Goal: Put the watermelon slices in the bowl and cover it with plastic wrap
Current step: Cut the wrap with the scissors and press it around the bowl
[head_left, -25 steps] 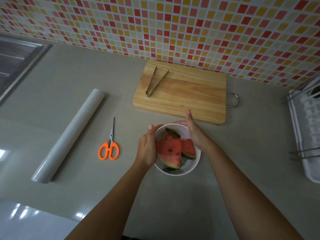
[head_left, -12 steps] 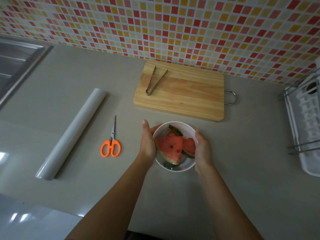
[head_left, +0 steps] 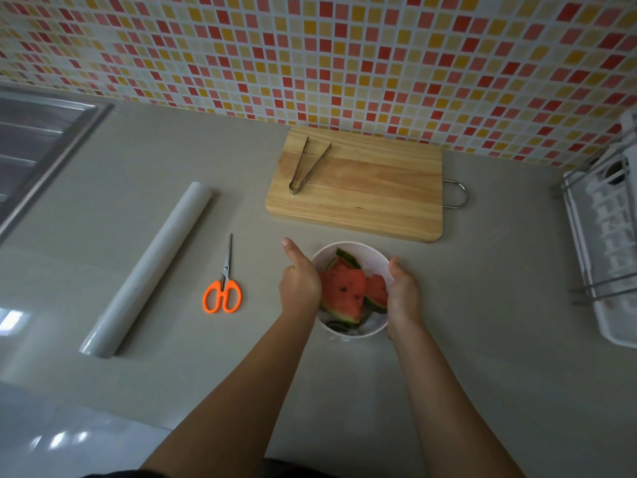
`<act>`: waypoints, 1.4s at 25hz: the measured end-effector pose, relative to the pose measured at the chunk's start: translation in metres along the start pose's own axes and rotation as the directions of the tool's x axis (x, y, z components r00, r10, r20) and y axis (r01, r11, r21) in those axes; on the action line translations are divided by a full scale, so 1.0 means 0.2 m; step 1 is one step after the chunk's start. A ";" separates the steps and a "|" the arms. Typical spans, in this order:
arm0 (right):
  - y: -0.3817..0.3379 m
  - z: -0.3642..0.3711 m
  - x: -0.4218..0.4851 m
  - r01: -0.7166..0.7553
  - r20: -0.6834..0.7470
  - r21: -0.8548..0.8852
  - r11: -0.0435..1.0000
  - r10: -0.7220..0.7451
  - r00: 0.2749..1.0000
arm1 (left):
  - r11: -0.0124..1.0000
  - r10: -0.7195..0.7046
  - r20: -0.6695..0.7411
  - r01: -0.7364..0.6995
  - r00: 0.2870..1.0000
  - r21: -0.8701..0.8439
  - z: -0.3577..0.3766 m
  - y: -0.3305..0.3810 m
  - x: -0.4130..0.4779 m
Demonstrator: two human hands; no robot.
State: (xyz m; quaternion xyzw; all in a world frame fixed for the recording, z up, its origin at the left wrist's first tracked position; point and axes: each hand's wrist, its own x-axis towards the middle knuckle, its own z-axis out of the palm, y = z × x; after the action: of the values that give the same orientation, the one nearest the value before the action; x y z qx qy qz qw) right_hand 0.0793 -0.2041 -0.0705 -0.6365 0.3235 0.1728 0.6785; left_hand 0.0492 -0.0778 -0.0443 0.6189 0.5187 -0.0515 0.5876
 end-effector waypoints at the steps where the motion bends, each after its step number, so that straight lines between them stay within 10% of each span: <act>1: 0.00 0.00 0.00 -0.008 0.005 0.006 1.000 0.008 1.000 | 1.000 -0.007 -0.014 0.007 1.000 0.001 -0.01 0.01 0.00; 7: 0.02 -0.01 0.00 -0.034 -0.020 0.031 0.999 0.035 0.999 | 0.981 0.015 0.280 0.039 0.960 -0.189 -0.04 -0.04 -0.01; 13: 0.02 0.02 -0.02 -0.018 -0.020 0.052 0.998 0.019 1.000 | 0.934 0.080 0.199 -0.003 0.977 -0.358 -0.02 -0.11 -0.03; 18: 0.03 0.05 -0.06 0.085 -0.078 0.020 0.996 -0.083 0.994 | 0.948 0.307 -0.144 -0.288 0.941 0.137 -0.14 -0.11 0.03; 22: 0.10 0.05 -0.12 0.096 -0.147 0.126 0.987 -0.077 0.986 | 0.943 0.310 0.092 -0.294 0.946 -0.156 -0.22 -0.21 0.01; 30: 0.27 0.00 -0.21 0.155 -0.180 -0.007 0.988 -0.154 0.972 | 0.934 0.349 0.386 -0.350 0.854 -0.071 -0.22 -0.04 0.05; 35: 0.21 -0.13 -0.18 0.218 -0.092 -0.306 0.927 -0.257 0.962 | 0.941 0.339 0.053 -0.339 0.939 -0.013 -0.29 0.03 0.12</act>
State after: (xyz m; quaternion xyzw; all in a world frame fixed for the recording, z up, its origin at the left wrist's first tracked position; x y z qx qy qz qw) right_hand 0.0196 -0.2177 -0.0781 -0.7743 0.2583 0.0934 0.5701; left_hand 0.0326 -0.0162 -0.0393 0.6962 0.3881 0.0346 0.6029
